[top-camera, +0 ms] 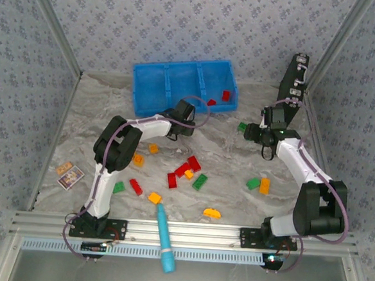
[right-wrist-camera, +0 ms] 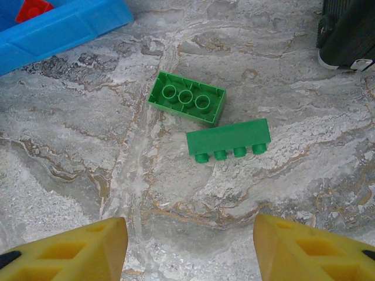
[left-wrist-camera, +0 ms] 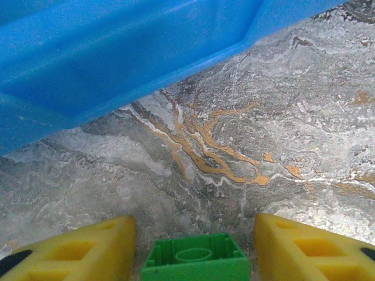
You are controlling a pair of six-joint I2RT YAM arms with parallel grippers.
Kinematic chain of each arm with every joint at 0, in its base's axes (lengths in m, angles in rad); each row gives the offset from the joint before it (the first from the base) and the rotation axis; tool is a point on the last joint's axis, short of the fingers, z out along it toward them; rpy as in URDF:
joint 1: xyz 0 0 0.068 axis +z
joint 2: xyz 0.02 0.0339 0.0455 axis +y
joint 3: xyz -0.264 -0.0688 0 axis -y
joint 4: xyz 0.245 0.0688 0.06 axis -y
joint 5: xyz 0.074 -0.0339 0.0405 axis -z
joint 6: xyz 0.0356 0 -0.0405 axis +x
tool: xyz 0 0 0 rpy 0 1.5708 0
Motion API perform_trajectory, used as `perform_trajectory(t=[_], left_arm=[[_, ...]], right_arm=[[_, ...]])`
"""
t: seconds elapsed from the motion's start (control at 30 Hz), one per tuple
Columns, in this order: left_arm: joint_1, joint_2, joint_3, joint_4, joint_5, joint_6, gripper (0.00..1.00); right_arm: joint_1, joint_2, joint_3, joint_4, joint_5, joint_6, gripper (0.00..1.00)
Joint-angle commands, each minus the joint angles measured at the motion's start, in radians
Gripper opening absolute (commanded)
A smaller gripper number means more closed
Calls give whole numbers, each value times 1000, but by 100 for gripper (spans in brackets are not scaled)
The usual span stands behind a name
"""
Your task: Sort the legos into containers by color
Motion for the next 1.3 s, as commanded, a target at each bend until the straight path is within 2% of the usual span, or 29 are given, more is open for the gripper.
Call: perform_trajectory(t=[0.0,0.13,0.27,0.53,0.67,0.83,1.1,1.27], left_arm=[[3,17,21,-12,21,15,52],[5,-4,9,-40,21,27,41],[4,-57,9,-80,19,38,40],[5,-215,86,-145,-8,94,39],[6,-228,184,-172,-10,138,39],[25,-163,310,-171,-13,173,38],[71,40,585,-200,29,168,38],[81,169,753,-267,39,175,39]], right_arm=[[-6,1,-2,-2,31,19,60],[-28,17,-12,1,36,29,61],[-74,88,9,-17,36,58,74],[-121,252,89,-14,9,20,79],[-126,311,143,-35,-7,-9,90],[-118,343,174,-38,-30,-35,96],[-108,378,192,-31,-72,-77,98],[-95,416,205,-34,-53,-100,99]])
